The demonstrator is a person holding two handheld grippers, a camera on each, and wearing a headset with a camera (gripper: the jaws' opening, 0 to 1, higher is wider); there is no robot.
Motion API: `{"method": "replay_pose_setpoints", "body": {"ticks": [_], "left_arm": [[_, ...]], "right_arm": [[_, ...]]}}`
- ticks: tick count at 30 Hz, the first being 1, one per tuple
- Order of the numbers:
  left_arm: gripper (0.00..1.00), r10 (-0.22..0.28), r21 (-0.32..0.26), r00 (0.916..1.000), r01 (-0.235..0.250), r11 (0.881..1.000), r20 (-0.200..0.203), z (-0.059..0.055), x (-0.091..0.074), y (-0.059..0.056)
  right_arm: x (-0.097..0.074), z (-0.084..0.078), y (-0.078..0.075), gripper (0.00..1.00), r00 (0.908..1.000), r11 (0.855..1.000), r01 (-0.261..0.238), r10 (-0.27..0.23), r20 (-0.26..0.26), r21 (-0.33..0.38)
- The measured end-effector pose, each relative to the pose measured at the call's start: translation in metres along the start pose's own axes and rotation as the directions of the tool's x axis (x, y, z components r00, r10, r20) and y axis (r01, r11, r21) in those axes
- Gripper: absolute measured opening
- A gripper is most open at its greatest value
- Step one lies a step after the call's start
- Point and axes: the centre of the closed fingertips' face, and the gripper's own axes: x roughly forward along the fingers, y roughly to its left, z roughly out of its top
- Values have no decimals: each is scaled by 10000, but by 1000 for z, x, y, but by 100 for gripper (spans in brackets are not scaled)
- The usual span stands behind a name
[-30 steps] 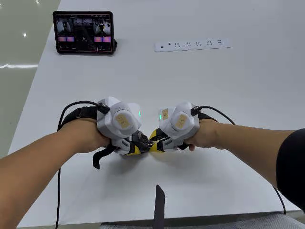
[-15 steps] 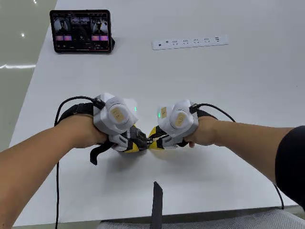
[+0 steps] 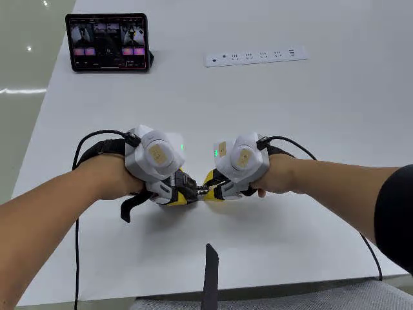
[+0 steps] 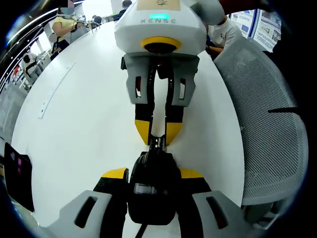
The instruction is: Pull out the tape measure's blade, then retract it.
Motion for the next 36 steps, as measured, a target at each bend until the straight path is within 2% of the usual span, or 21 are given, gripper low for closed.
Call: {"method": "replay_pose_setpoints", "body": {"ticks": [36], "left_arm": [[33, 83, 20, 10000, -83, 10000, -14, 1, 0, -1]], "right_arm": [[-15, -17, 0, 10, 9995, 9999, 87, -83, -295, 141]]}}
